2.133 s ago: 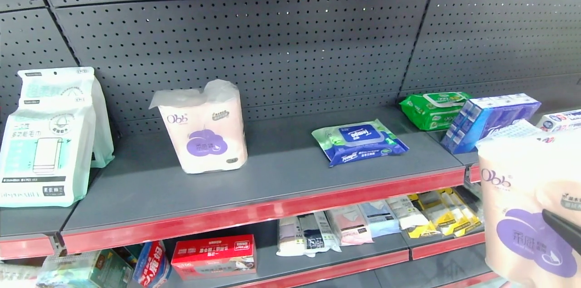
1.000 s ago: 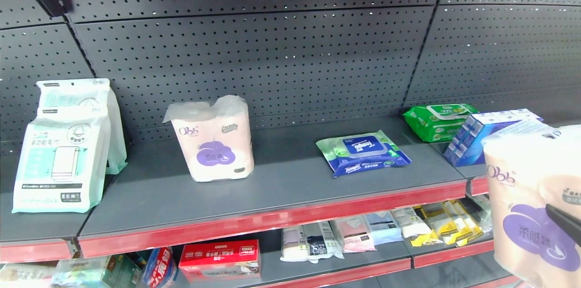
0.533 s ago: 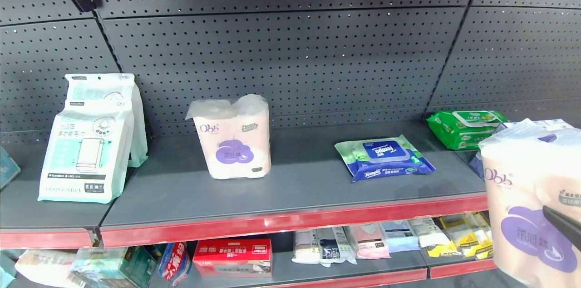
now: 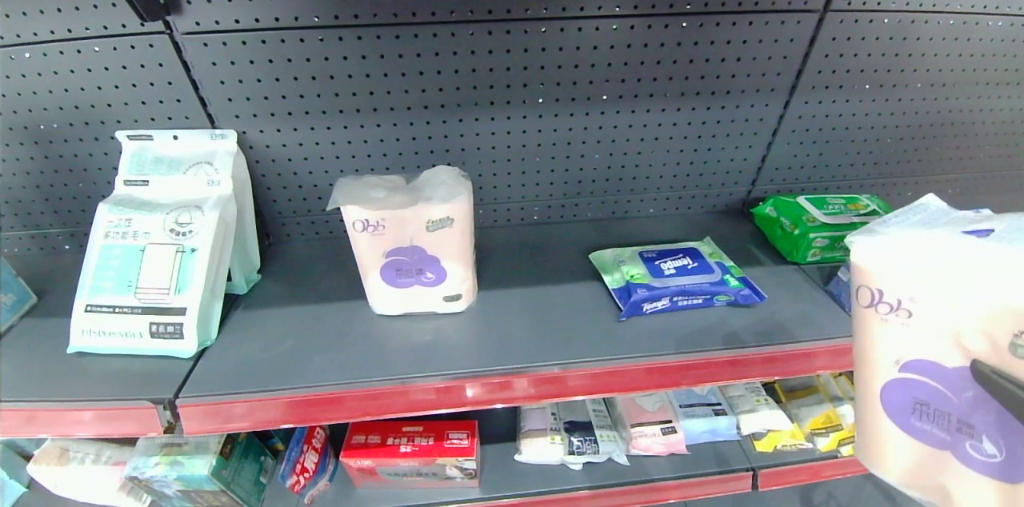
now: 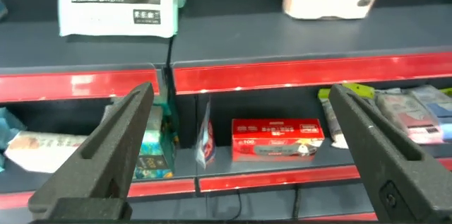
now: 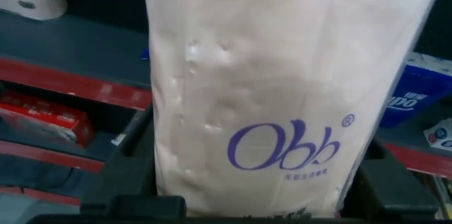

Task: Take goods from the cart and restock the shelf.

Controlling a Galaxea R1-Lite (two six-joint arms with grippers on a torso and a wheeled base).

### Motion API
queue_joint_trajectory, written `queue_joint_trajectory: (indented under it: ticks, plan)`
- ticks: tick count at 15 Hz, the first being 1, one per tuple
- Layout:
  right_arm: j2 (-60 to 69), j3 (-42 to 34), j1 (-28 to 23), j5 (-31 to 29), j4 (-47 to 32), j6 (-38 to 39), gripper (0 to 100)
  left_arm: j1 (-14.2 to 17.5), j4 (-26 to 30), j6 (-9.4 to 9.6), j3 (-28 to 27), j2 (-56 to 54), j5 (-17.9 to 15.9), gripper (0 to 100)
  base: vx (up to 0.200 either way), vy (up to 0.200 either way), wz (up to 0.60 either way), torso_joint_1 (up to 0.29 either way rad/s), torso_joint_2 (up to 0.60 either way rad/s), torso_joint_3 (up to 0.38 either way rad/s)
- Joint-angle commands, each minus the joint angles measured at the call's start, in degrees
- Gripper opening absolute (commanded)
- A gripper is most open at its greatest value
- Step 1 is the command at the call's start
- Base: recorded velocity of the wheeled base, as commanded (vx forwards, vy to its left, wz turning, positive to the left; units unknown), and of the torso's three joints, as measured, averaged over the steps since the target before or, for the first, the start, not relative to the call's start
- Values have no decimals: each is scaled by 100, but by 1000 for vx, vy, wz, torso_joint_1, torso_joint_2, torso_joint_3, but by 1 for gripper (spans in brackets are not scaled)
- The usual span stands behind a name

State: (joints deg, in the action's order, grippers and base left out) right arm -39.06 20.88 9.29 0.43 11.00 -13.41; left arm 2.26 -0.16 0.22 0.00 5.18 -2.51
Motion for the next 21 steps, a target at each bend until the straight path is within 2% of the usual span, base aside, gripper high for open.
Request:
queue_joint_trajectory:
  ticks: [1,2,3,5,6,7,8,10,11,12,13,15,16,17,19,20,21]
  plan:
    - [-49,83,3,1,-19,110,0,-190,16,-13,-299,44,-48,100,0,0,0,0,0,0]
    - [-40,56,3,1,-36,146,0,-261,69,-66,-976,563,-92,100,0,0,0,0,0,0]
    - [-120,21,-6,-25,-36,172,0,-331,104,-505,-1731,1556,-162,100,0,0,0,0,0,0]
    - [-207,100,-15,-51,-45,163,0,-287,-37,-242,-1846,2268,5,100,0,0,0,0,0,0]
    - [-207,118,-15,-51,-45,172,0,-173,-239,-207,-1978,2725,251,100,0,0,0,0,0,0]
    - [-216,100,-15,-16,-45,172,0,-146,-424,-215,-2101,3244,330,100,0,0,0,0,0,0]
    - [-269,83,-15,1,-45,190,0,-164,-670,-207,-2109,3499,260,100,0,0,0,0,0,0]
    - [-410,56,-15,1,-45,365,0,-190,-819,-83,-1942,4043,-426,100,0,0,0,0,0,0]
    - [-506,39,-15,10,-45,401,0,-146,-977,-22,-1951,4597,-1076,100,0,0,0,0,0,0]
    - [-656,39,-15,-8,-36,409,0,-146,-1399,66,-1960,5116,-1428,100,0,0,0,0,0,0]
    - [-744,65,-32,-43,-36,409,0,-67,-1918,75,-1969,5696,-1682,100,0,0,0,0,0,0]
    - [-998,83,-296,-34,-36,409,0,355,-3333,171,-2180,6865,-2306,100,0,0,0,0,0,0]
    - [-1139,118,-542,1,-36,409,0,557,-3676,382,-2391,7322,-2465,100,0,0,0,0,0,0]
    - [-1297,206,-744,80,-36,401,0,732,-3684,620,-2689,7647,-2667,100,0,0,0,0,0,0]
    - [-1517,417,-999,344,-36,401,0,1137,-3720,962,-3217,8315,-3537,100,0,0,0,0,0,0]
    - [-1570,478,-1061,379,-36,401,0,1251,-3737,1147,-3375,8587,-3730,100,0,0,0,0,0,0]
    - [-1684,548,-1184,362,-1,392,0,1409,-3790,1481,-3586,8913,-4161,100,0,0,0,0,0,0]
